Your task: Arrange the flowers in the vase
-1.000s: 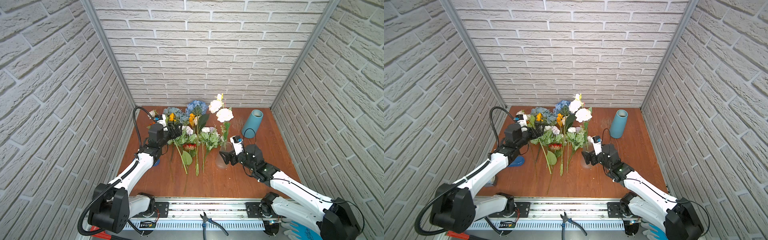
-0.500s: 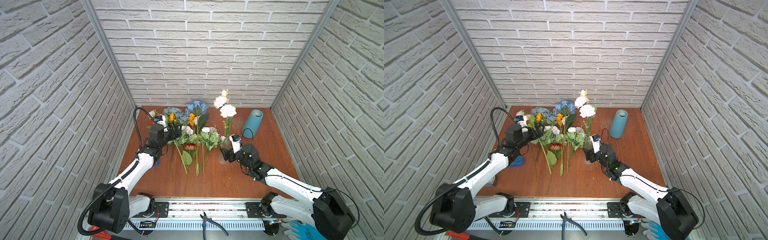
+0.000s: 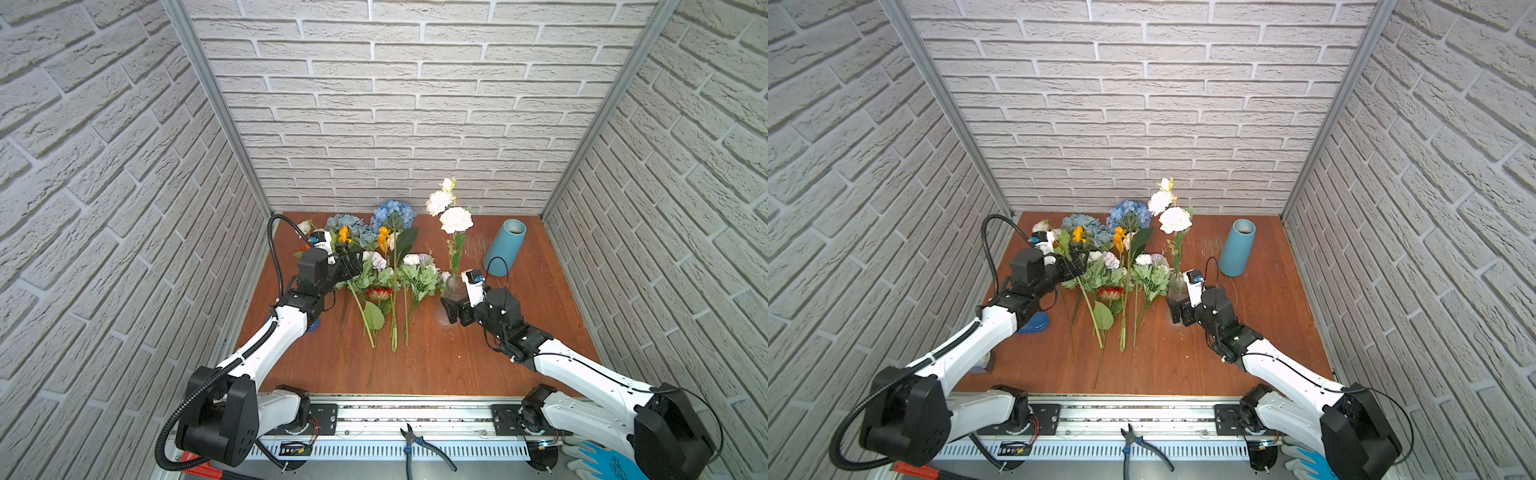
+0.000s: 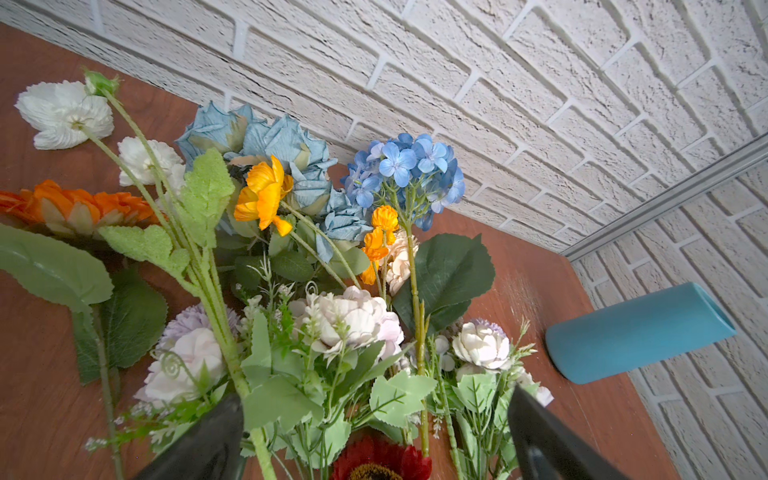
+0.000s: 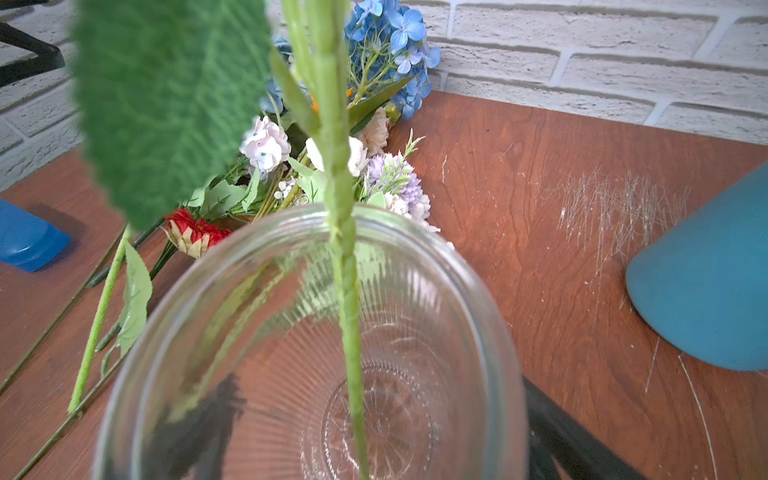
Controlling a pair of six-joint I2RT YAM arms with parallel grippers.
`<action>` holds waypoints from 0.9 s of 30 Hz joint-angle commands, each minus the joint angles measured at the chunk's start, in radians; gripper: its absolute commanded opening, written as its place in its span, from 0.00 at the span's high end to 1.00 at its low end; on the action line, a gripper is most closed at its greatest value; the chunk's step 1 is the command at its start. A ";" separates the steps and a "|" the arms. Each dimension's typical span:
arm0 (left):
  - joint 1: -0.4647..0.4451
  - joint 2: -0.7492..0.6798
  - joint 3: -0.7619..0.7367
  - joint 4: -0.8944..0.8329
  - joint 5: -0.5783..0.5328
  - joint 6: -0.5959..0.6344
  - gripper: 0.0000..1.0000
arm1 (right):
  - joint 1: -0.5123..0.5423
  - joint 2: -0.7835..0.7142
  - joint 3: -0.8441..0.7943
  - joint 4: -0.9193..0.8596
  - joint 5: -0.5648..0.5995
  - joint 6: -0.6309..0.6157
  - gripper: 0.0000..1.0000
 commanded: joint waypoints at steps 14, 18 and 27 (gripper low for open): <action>0.181 -0.092 -0.056 -0.110 0.040 -0.131 0.10 | 0.000 -0.238 0.273 -0.586 0.191 0.161 0.00; 0.278 -0.056 -0.006 -0.098 0.129 -0.117 0.22 | -0.006 -0.181 0.344 -0.598 0.260 0.101 0.00; 0.364 0.196 0.182 -0.027 0.256 -0.129 0.44 | -0.046 -0.012 0.463 -0.586 0.285 0.069 0.00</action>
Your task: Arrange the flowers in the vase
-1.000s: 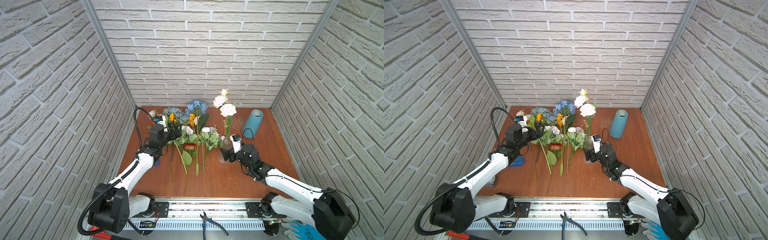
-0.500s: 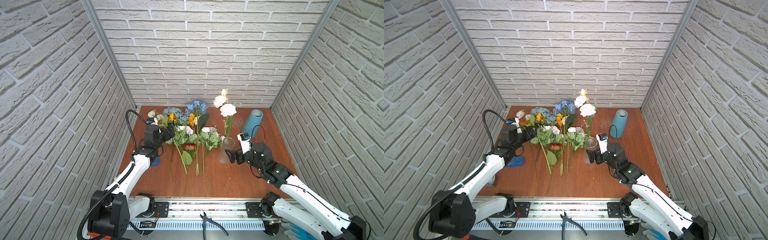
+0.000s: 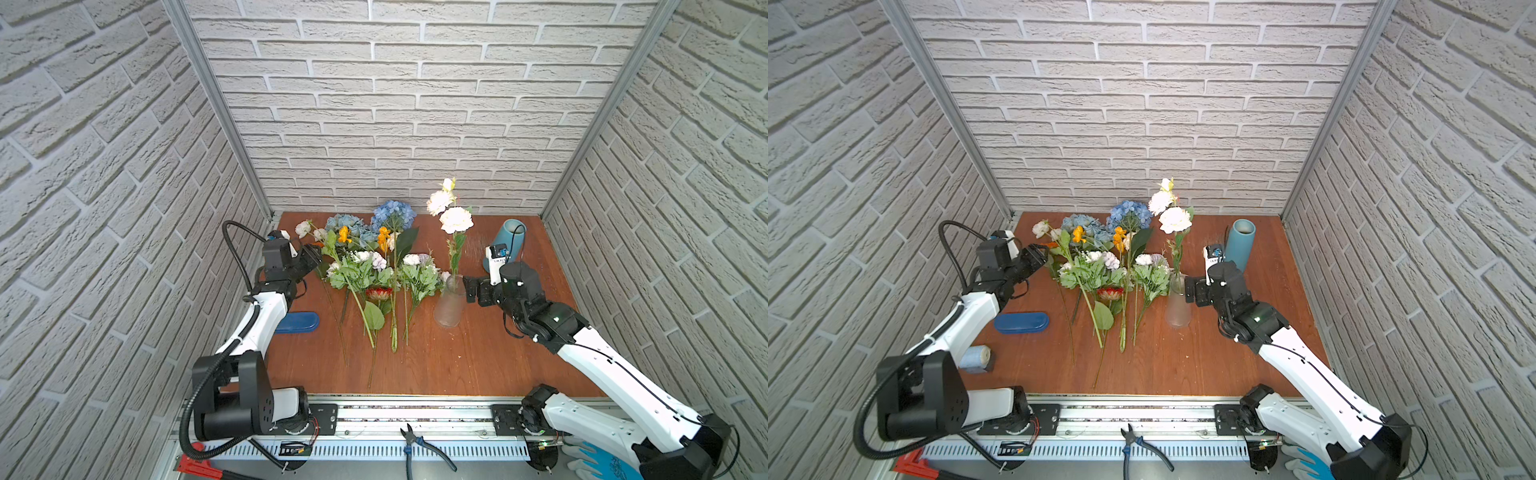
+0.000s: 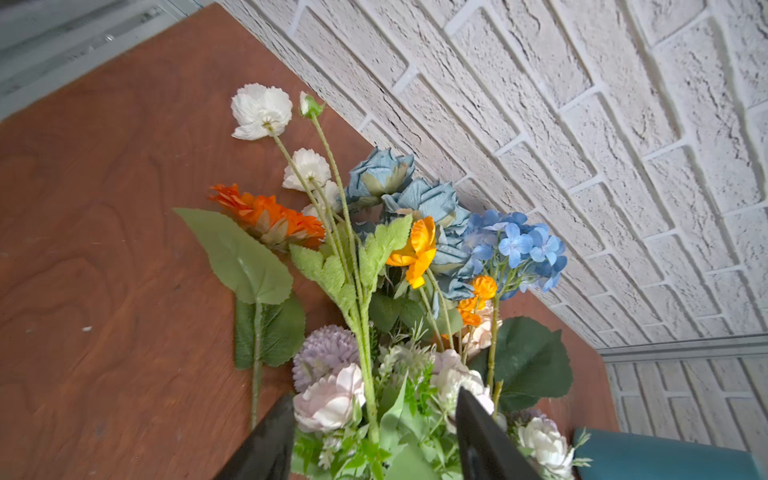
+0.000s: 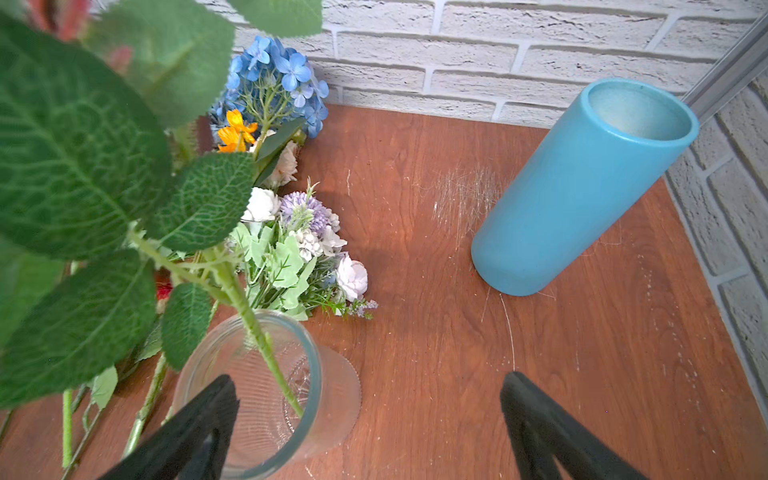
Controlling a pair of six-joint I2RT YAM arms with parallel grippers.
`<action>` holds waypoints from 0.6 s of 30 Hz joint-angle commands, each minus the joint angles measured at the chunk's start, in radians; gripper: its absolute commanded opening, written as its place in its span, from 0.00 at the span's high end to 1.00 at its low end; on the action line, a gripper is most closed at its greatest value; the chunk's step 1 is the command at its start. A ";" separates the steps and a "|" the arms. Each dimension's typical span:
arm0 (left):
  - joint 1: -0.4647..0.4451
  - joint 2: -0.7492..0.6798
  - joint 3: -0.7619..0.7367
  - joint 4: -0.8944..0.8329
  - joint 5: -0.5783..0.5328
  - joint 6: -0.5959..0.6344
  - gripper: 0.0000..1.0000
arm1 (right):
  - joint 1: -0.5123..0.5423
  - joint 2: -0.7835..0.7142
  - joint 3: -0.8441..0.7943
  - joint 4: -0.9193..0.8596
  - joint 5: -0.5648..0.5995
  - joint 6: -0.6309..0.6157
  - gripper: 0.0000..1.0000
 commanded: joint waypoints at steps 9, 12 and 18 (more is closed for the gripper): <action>0.050 0.343 0.290 0.046 0.112 0.000 0.51 | -0.074 0.045 0.020 0.091 -0.004 0.012 0.00; 0.050 0.438 0.389 -0.002 0.118 0.023 0.53 | -0.081 0.051 0.022 0.097 -0.005 0.010 0.00; 0.043 0.570 0.506 -0.045 0.163 0.024 0.60 | -0.086 0.057 0.022 0.094 -0.002 0.012 0.00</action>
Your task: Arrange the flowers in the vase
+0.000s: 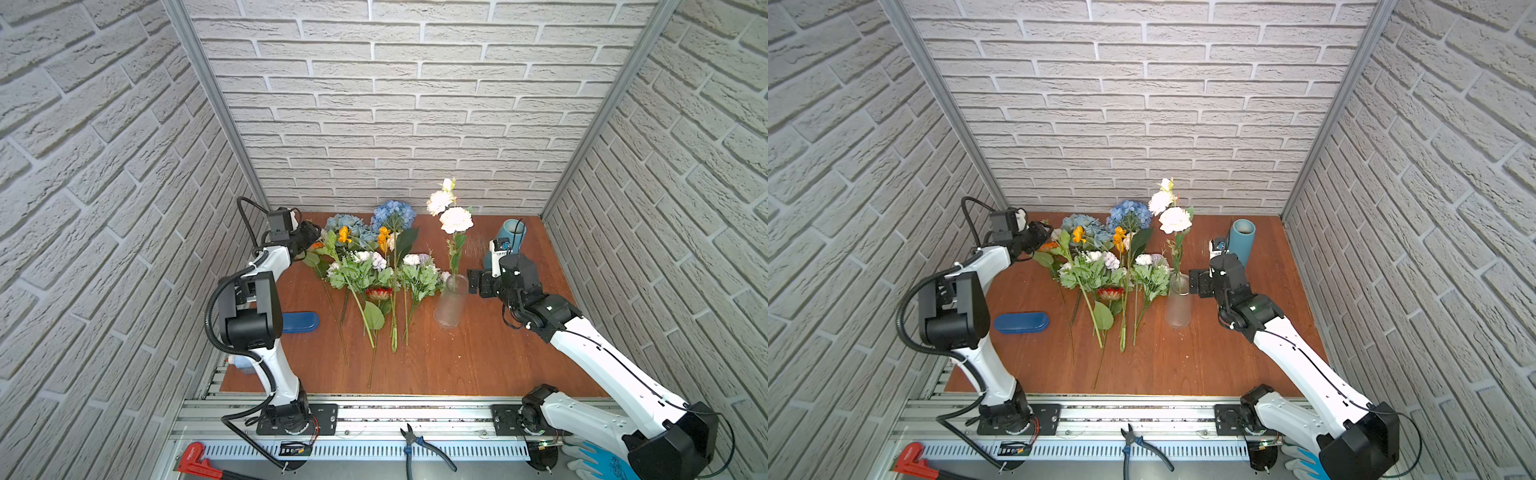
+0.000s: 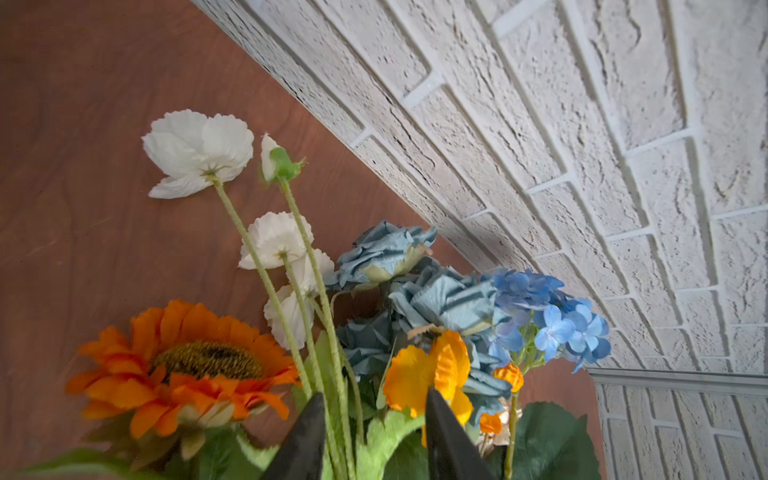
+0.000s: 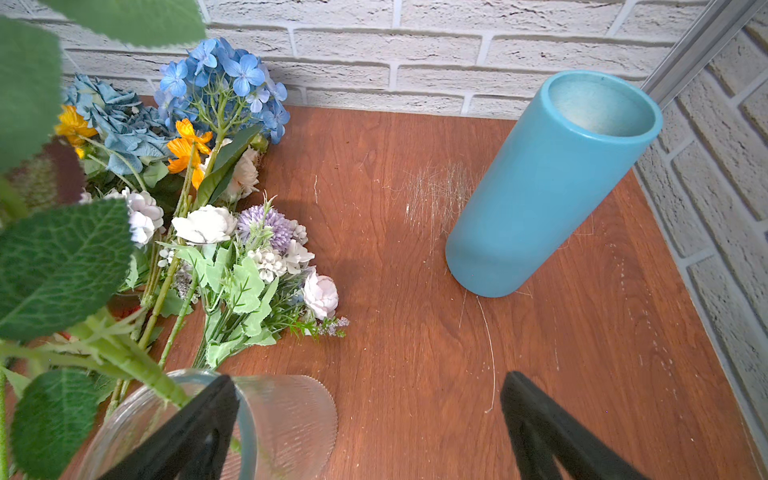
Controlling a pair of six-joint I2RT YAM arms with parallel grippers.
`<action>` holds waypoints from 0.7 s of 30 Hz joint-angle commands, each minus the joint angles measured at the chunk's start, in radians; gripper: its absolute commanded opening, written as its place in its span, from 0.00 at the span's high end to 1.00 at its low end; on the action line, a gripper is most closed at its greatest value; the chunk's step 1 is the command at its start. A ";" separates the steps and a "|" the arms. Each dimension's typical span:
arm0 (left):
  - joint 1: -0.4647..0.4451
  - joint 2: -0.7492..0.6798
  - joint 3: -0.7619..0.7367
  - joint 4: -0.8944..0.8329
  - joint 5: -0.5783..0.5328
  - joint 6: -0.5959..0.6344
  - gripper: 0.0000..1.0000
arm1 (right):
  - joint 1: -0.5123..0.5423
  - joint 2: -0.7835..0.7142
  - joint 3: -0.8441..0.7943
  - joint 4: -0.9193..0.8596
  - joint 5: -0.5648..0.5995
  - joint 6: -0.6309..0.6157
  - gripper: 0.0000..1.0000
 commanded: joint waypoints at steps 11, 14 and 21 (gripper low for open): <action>-0.063 -0.194 -0.189 -0.039 -0.064 0.057 0.59 | -0.007 -0.013 0.017 0.025 0.006 0.012 0.01; -0.102 -0.296 -0.274 -0.061 -0.105 0.071 0.59 | -0.007 -0.007 0.015 0.026 0.003 0.012 0.01; -0.216 -0.390 -0.381 -0.062 -0.121 0.006 0.60 | -0.007 0.018 0.026 0.029 -0.021 0.021 0.01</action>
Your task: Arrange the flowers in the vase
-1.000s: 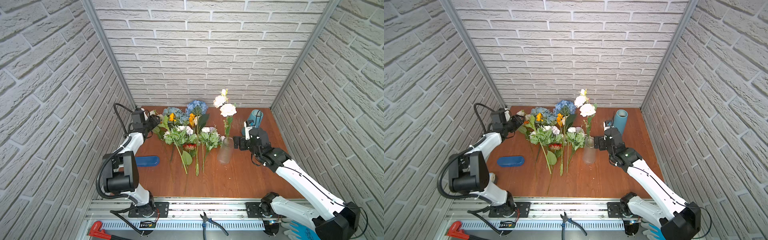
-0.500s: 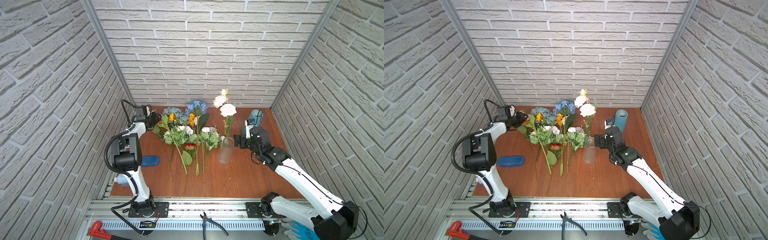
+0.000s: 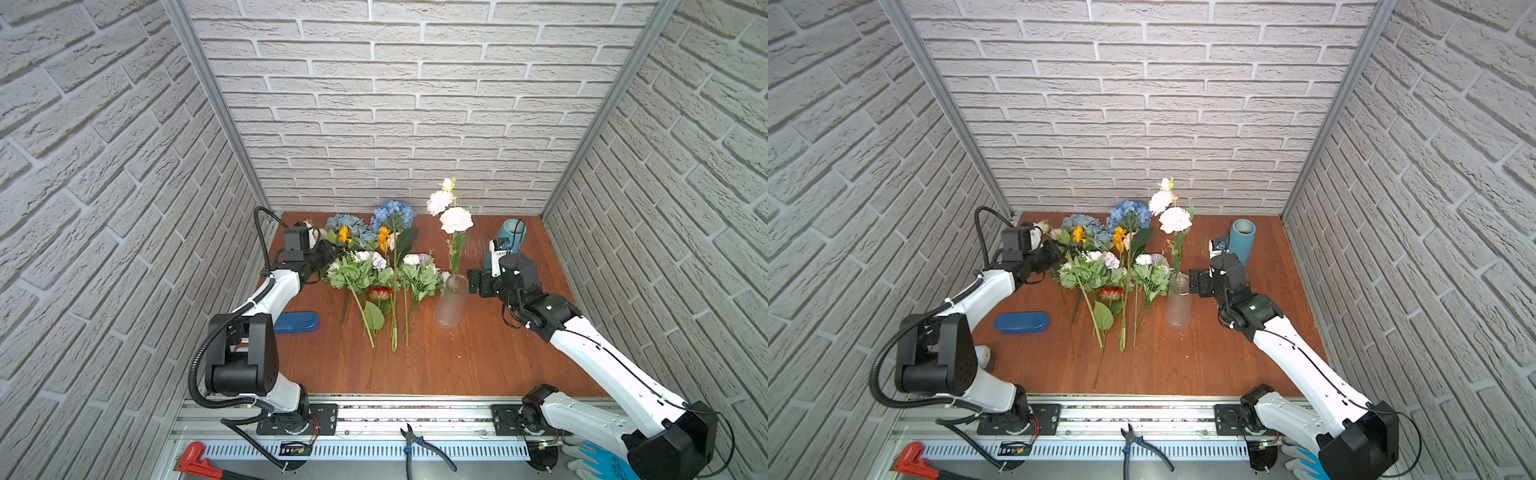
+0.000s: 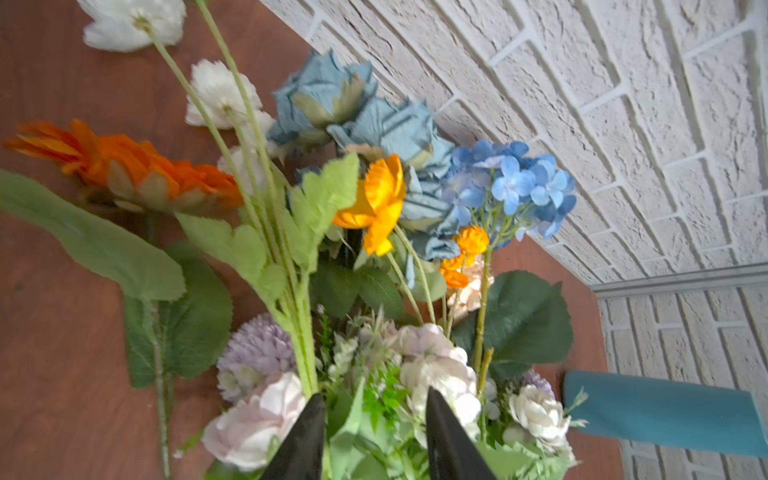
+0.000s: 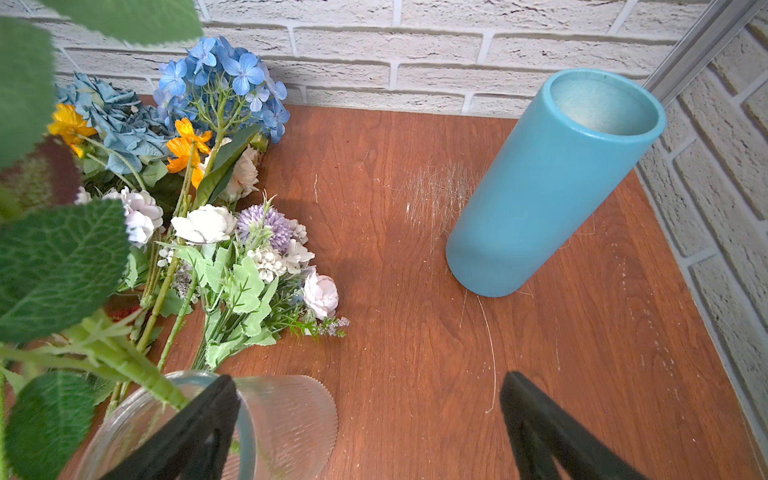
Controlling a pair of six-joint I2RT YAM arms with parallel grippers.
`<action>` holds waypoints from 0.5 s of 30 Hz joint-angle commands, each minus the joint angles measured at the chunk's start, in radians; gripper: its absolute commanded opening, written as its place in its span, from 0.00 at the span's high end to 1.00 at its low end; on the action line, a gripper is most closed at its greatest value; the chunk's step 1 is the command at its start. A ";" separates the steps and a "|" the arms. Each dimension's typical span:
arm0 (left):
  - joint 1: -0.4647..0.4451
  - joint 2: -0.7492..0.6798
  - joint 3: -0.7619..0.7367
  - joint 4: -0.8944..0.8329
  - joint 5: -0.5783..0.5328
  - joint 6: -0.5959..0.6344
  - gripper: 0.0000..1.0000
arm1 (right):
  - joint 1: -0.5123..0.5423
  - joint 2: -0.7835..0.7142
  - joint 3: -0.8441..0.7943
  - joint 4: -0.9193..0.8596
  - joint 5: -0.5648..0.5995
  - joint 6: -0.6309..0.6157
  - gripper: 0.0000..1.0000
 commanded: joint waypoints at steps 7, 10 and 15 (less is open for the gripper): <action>-0.165 -0.098 -0.175 -0.067 -0.156 -0.081 0.62 | -0.005 -0.004 0.007 0.031 -0.010 0.027 0.01; -0.212 -0.129 -0.218 -0.073 -0.240 -0.096 0.64 | -0.005 -0.003 0.008 0.028 -0.011 0.025 0.01; -0.237 -0.106 -0.224 -0.053 -0.296 -0.095 0.66 | -0.005 -0.003 0.012 0.028 -0.010 0.022 0.01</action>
